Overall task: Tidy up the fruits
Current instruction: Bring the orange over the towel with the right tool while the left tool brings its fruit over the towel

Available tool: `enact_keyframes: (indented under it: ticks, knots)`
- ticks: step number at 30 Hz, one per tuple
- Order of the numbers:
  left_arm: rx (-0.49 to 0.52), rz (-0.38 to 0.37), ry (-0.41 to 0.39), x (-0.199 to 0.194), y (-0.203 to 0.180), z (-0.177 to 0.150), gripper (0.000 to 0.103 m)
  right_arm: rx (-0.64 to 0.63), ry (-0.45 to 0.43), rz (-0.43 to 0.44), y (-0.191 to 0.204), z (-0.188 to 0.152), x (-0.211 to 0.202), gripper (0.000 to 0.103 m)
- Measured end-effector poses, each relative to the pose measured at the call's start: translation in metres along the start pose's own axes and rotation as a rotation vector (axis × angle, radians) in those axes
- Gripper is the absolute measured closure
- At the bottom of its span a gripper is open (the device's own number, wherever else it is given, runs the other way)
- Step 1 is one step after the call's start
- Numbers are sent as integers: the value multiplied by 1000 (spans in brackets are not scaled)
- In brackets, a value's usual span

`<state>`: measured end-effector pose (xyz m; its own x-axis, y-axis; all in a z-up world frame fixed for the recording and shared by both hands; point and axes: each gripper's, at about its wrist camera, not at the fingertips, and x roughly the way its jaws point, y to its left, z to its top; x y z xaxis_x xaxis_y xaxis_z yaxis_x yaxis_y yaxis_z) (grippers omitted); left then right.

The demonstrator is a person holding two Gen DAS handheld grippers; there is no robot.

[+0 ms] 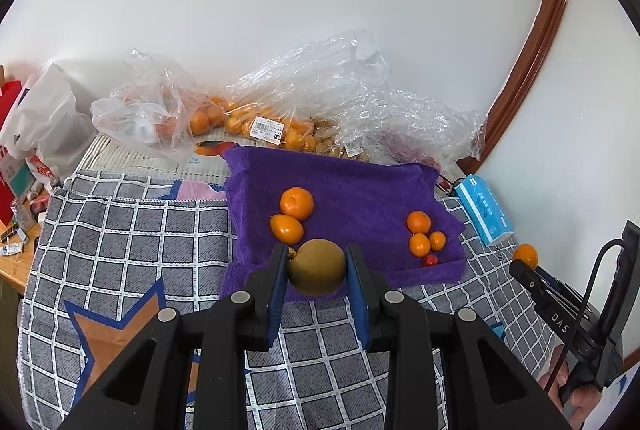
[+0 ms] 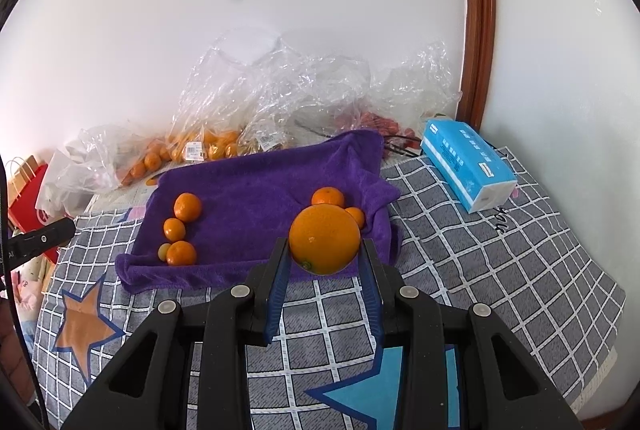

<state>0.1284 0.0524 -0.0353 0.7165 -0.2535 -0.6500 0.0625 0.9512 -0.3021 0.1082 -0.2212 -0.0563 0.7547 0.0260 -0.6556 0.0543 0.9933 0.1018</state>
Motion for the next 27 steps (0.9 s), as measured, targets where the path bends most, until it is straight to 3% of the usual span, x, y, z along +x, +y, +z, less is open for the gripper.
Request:
enact_keyframes:
  ticks: [27]
  knots:
    - [2, 12, 15, 27, -3, 22, 76, -14, -23, 15, -2, 26, 22, 69]
